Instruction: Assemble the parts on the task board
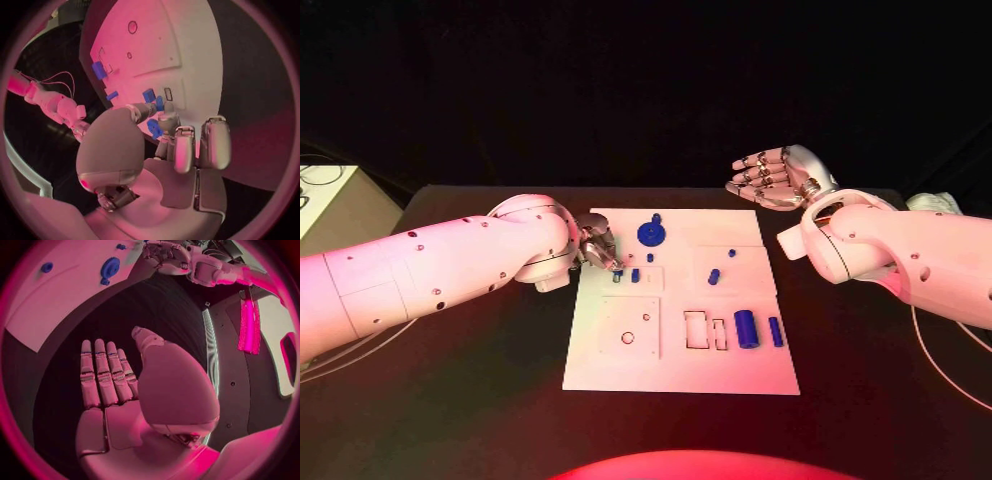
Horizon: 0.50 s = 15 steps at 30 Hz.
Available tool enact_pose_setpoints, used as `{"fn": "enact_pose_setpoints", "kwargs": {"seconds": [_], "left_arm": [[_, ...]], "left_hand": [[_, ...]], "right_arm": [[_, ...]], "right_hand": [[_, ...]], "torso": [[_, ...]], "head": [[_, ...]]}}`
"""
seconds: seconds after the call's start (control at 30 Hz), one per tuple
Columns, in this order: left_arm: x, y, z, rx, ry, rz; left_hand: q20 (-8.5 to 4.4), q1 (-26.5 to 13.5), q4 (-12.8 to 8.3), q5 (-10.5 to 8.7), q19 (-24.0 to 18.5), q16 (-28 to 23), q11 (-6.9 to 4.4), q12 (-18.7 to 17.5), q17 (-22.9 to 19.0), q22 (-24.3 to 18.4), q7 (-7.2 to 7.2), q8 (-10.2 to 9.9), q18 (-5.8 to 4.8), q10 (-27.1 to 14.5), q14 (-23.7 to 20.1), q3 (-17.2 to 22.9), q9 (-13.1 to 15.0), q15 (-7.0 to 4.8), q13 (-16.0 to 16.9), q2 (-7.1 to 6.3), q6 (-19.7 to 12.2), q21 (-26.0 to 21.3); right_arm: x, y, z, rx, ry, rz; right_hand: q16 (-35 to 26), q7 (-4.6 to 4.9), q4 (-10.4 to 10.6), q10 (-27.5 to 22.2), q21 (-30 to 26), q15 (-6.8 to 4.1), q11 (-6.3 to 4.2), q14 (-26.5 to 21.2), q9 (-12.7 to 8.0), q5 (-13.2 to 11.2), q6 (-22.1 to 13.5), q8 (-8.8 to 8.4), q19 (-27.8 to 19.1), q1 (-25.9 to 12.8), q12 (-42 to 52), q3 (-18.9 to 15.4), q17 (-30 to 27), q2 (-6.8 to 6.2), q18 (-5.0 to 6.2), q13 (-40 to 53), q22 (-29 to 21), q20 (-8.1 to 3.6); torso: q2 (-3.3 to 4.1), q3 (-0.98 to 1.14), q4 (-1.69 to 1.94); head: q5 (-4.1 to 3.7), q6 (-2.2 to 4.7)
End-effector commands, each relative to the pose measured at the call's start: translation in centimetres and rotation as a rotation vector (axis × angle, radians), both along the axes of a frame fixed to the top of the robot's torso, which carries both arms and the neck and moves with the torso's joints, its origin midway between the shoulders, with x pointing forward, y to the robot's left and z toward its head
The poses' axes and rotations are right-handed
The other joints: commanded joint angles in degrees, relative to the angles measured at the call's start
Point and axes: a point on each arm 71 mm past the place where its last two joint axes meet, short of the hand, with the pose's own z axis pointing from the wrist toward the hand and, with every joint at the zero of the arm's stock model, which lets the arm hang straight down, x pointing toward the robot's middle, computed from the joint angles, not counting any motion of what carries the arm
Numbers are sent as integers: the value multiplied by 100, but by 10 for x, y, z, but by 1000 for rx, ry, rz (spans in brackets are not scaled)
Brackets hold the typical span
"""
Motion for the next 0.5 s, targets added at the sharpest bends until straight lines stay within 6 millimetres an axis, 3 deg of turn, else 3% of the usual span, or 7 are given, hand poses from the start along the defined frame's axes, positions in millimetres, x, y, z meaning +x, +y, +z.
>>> {"fn": "enact_pose_setpoints", "kwargs": {"seconds": [0.03, 0.1, 0.13, 0.5], "left_arm": [[-1, -3, -1, 21, -25, -13], [-2, -3, -2, 23, -26, -15], [-2, -3, -3, 25, -25, -16], [-4, -1, -7, 46, -30, -22]], "left_hand": [[-7, -53, -992, 33, 27, 19, 1, 16, 1509, 130, -104, 22, -21, 35, 586, 1038, 950, -39, 10, 0, 158, 13], [-9, -70, -1003, 45, 27, 19, -1, 16, 1509, 130, -106, 22, -21, 41, 586, 1049, 951, -41, 11, -6, 164, 13], [-9, -70, -1003, 45, 27, 19, -1, 16, 1509, 130, -106, 22, -21, 41, 586, 1049, 951, -41, 11, -6, 164, 13], [-13, -93, -1023, 67, 23, 19, -5, 12, 1509, 122, -110, 22, -19, 47, 586, 1068, 954, -45, 6, -12, 174, 9]], "right_arm": [[-1, 3, 1, 3, -6, 36], [-1, 3, 1, 3, -5, 37], [-1, 3, 0, 3, -4, 38], [-1, 4, 0, -9, 2, 38]], "right_hand": [[-25, 80, -14, -36, -16, 33, -1, 1, -7, -6, -43, -21, -47, -1, -31, -35, -9, 60, 80, -6, -12, 4], [-25, 80, -14, -36, -16, 33, -1, 1, -7, -6, -43, -21, -47, -1, -31, -35, -9, 60, 80, -6, -12, 4], [-49, 88, -26, -48, -9, 48, 12, 17, -14, 127, -31, -32, -71, 12, -23, -60, -40, 79, 83, -3, -64, 14], [-55, 92, -29, -44, -7, 54, 10, 22, -16, 149, -25, -34, -70, 14, -21, -68, -47, 81, 83, -1, -75, 14]], "torso": [[-1, -5, -1], [-1, -3, -3], [-2, 0, -2], [-8, -5, -2]], "head": [[0, -17], [5, -25], [3, -29], [17, -55]]}}
